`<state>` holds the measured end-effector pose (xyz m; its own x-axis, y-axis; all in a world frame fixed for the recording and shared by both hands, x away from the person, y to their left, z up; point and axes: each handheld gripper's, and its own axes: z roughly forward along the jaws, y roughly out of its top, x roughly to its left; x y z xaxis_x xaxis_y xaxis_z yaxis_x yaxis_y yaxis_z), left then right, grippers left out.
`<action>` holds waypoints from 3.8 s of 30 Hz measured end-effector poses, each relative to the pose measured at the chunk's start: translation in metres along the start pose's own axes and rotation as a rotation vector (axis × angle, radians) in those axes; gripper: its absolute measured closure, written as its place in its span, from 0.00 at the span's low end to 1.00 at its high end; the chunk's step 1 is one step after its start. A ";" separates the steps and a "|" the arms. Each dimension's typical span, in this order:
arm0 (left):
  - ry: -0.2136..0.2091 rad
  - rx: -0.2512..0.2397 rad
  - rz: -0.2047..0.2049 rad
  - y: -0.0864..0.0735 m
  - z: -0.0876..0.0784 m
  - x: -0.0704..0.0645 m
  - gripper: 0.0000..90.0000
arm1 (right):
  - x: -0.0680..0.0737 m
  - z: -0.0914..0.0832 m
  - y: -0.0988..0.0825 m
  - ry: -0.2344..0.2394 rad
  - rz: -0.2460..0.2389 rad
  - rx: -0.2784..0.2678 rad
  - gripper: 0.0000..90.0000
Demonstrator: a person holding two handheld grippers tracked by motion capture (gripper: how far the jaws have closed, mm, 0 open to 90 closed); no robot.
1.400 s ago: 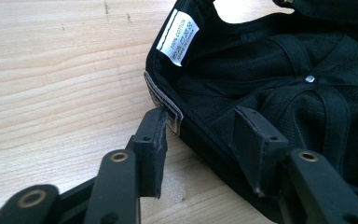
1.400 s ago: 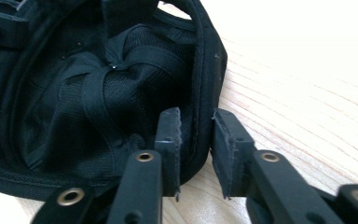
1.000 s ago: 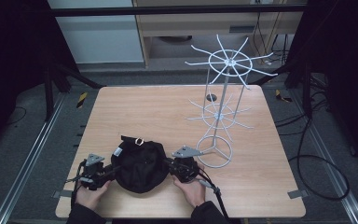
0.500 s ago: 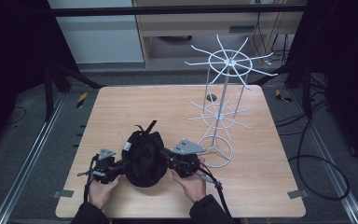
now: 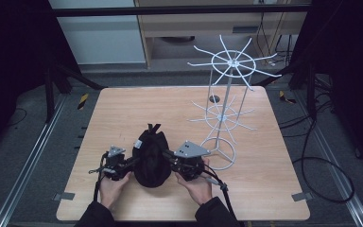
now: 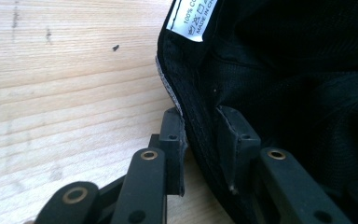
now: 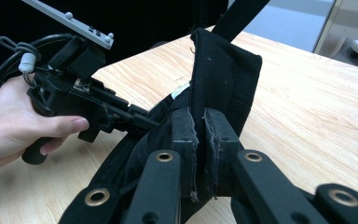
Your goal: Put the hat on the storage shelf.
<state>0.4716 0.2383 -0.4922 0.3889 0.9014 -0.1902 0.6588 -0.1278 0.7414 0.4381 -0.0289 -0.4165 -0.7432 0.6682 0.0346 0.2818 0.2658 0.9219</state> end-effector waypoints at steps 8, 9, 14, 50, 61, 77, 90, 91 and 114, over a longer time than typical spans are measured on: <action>-0.043 0.009 0.016 0.000 0.005 -0.007 0.79 | -0.002 -0.002 0.008 -0.011 -0.037 -0.008 0.93; -0.047 0.010 0.021 0.000 0.006 -0.008 0.79 | -0.001 -0.002 0.011 -0.013 -0.052 -0.007 0.93; -0.058 0.011 0.046 -0.001 0.009 -0.015 0.79 | 0.004 -0.003 0.018 -0.015 -0.108 -0.007 0.94; -0.075 0.069 0.177 -0.005 -0.014 -0.014 0.97 | -0.004 -0.019 0.015 -0.057 -0.153 -0.019 0.94; -0.073 0.069 0.160 -0.007 -0.011 -0.008 0.98 | 0.015 -0.015 0.011 0.048 -0.151 -0.036 0.90; -0.170 -0.215 0.057 0.004 -0.091 -0.010 0.72 | 0.044 -0.004 -0.001 0.138 -0.189 -0.025 0.66; -0.197 -0.308 0.040 0.022 -0.098 -0.021 0.42 | 0.049 0.002 -0.005 0.159 -0.210 -0.007 0.61; -0.199 -0.306 0.040 0.024 -0.097 -0.022 0.40 | 0.049 0.002 -0.005 0.159 -0.209 -0.006 0.61; -0.165 -0.235 0.096 0.027 -0.075 -0.028 0.46 | 0.025 -0.024 0.007 0.185 -0.095 -0.051 0.54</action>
<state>0.4301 0.2406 -0.4183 0.5542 0.8081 -0.1999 0.4542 -0.0923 0.8861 0.4073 -0.0267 -0.4000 -0.8649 0.5018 0.0119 0.1772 0.2832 0.9426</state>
